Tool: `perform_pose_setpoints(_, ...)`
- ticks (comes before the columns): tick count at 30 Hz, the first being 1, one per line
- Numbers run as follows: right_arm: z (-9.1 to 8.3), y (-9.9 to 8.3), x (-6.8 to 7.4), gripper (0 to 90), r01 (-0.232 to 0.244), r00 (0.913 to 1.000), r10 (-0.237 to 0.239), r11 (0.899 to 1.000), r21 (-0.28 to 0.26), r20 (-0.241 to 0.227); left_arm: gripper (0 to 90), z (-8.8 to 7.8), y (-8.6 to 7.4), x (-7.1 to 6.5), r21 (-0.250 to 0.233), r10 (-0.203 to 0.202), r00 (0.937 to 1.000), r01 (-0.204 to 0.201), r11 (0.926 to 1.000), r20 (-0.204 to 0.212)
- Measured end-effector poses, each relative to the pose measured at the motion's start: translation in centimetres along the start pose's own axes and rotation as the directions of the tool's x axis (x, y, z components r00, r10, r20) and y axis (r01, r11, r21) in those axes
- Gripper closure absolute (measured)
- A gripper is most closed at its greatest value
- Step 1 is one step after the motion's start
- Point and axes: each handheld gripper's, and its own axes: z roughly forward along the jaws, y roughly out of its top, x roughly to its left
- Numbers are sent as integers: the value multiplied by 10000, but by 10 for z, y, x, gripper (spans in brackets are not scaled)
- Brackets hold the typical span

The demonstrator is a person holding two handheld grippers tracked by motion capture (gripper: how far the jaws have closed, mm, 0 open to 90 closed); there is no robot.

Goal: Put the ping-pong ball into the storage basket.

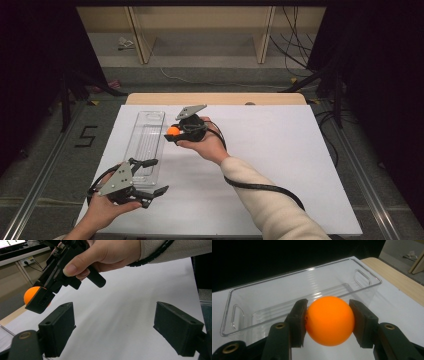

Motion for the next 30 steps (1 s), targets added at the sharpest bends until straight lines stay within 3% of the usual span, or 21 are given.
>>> perform_pose_setpoints(30, 10, 8, 2, 515, 59, 10000, -59, 10000, 35, -79, 165, 0, 0, 0, 2, 15, 10000, -15, 10000, 17)
